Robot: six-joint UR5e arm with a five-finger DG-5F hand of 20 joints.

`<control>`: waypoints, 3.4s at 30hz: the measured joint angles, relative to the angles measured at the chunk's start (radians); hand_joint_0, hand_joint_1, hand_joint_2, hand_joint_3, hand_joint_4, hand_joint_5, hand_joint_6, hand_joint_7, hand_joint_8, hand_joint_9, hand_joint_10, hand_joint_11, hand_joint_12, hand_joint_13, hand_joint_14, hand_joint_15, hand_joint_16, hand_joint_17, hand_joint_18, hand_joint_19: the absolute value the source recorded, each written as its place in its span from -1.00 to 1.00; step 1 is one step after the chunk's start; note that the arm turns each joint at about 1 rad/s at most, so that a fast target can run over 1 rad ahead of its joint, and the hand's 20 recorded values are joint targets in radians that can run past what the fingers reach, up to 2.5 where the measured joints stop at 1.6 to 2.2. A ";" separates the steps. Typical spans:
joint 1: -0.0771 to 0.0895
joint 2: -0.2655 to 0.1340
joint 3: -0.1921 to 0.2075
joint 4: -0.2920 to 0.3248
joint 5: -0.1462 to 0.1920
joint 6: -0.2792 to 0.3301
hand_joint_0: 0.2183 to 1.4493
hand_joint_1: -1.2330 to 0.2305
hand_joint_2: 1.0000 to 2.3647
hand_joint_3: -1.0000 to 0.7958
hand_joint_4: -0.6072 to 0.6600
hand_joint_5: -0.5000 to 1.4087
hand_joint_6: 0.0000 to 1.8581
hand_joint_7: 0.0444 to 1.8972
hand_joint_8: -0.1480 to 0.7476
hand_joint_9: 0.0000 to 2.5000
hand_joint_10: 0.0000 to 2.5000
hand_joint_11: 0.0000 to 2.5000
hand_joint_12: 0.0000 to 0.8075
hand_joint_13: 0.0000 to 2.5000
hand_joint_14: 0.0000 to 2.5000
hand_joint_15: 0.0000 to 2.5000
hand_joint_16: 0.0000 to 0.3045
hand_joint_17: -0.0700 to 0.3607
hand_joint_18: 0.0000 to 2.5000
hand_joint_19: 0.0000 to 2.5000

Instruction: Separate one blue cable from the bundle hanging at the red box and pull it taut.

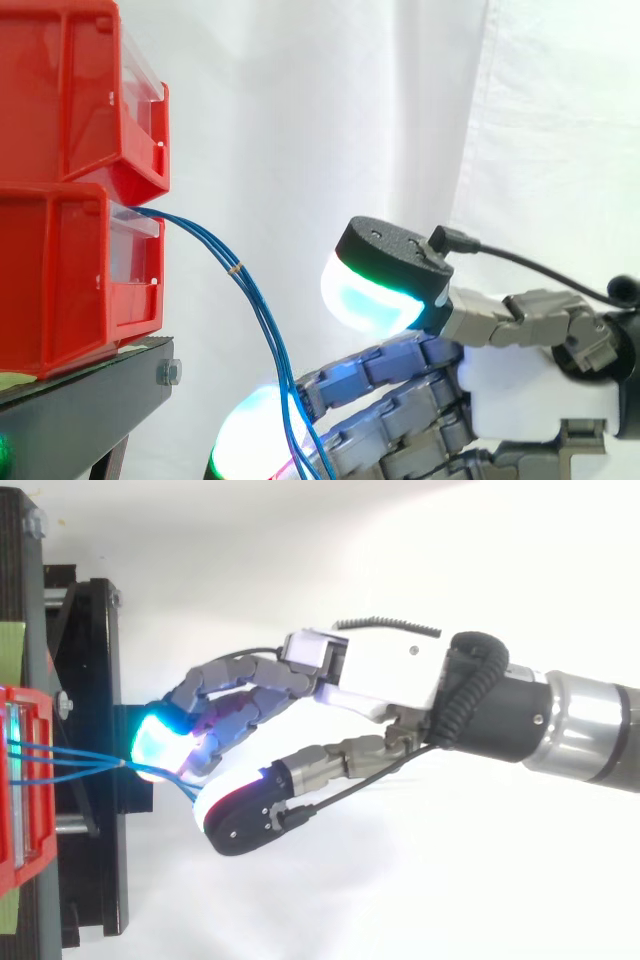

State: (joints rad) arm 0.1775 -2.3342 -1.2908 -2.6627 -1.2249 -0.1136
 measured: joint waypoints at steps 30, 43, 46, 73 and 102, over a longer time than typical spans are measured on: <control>-0.023 -0.026 0.037 0.082 -0.099 0.145 -0.39 -0.02 -0.99 -0.37 0.29 -0.60 -0.46 0.35 0.09 -0.27 -0.99 -0.65 -0.22 -0.32 -0.99 -0.73 -0.78 -0.33 -0.50 -0.74; -0.039 -0.025 0.090 0.013 -0.106 0.158 -0.38 -0.05 -0.99 -0.36 0.30 -0.60 -0.46 0.46 0.08 -0.25 -0.99 -0.63 -0.19 -0.27 -0.99 -0.68 -0.78 -0.32 -0.47 -0.71; -0.043 -0.025 0.091 0.001 -0.105 0.160 -0.38 -0.03 -0.99 -0.36 0.30 -0.60 -0.45 0.48 0.10 -0.24 -0.99 -0.62 -0.19 -0.27 -0.99 -0.68 -0.78 -0.33 -0.47 -0.71; -0.091 0.074 0.095 -0.080 -0.091 -0.052 -0.35 -0.31 -1.00 -0.44 0.29 -0.67 -0.12 0.15 0.04 -0.24 -0.99 -0.52 -0.18 -0.24 -0.99 -0.66 -0.80 -0.35 -0.46 -0.70; -0.081 0.086 0.106 -0.103 -0.036 -0.069 -0.05 -0.52 -1.00 -0.44 0.25 -0.69 -0.09 0.22 0.05 -0.24 -0.98 -0.44 -0.17 -0.23 -0.99 -0.64 -0.79 -0.34 -0.44 -0.71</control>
State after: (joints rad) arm 0.0963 -2.2485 -1.1843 -2.7655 -1.2608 -0.1823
